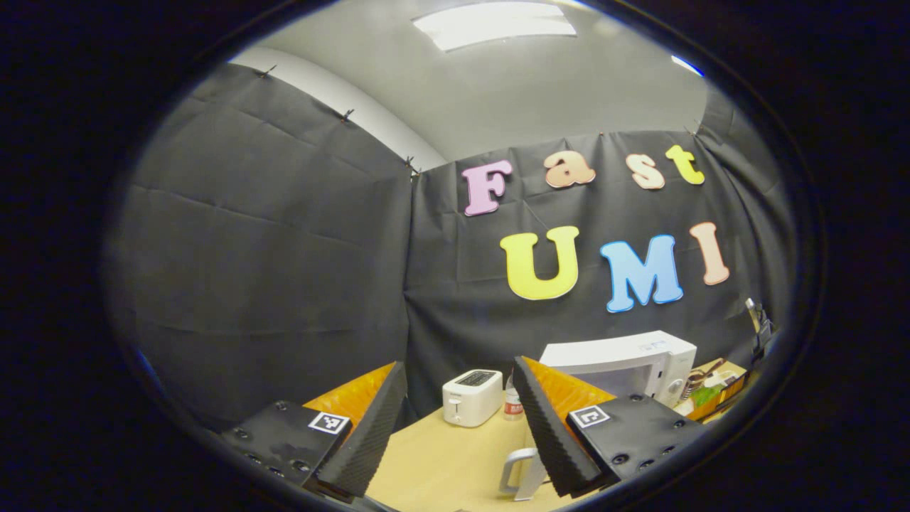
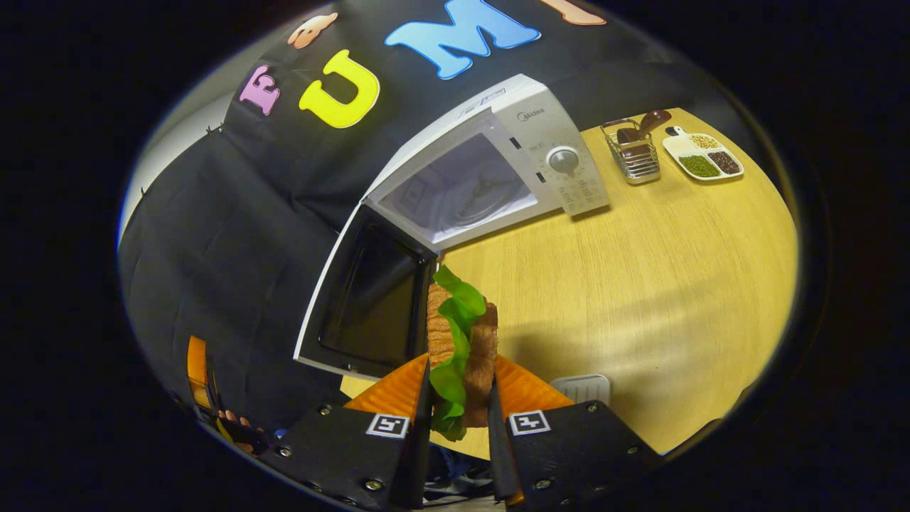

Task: Open the microwave oven with the left hand, put the food in, and close the microwave oven.

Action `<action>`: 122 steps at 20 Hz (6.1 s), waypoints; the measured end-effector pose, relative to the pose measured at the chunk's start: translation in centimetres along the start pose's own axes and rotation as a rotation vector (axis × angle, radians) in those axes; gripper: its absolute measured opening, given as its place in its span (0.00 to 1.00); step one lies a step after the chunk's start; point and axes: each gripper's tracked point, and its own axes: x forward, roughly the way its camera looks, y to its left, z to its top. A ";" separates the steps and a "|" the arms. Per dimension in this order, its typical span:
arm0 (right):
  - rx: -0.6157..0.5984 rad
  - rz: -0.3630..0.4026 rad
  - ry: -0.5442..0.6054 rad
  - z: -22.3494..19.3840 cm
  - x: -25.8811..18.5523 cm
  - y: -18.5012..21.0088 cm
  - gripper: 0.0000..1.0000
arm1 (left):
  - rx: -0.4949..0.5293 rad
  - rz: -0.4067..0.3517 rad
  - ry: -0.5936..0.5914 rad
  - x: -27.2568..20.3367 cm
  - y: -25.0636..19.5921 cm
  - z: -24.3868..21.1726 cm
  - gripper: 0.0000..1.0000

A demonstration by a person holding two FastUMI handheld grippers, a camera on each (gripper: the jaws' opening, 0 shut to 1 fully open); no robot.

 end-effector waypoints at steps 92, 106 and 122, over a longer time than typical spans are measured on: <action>-0.460 -0.576 -0.855 14.5 -20.5 -6.1 0.98 | -0.039 -0.698 0.305 8.8 -34.7 -20.2 0.00; -0.429 -0.671 -0.823 12.6 -23.0 -9.1 0.98 | 0.002 -0.649 0.342 17.3 -42.1 -23.8 0.08; -0.433 -0.556 -0.795 10.4 -23.2 -9.4 0.98 | 0.005 -0.531 0.378 18.2 -42.2 -21.0 0.14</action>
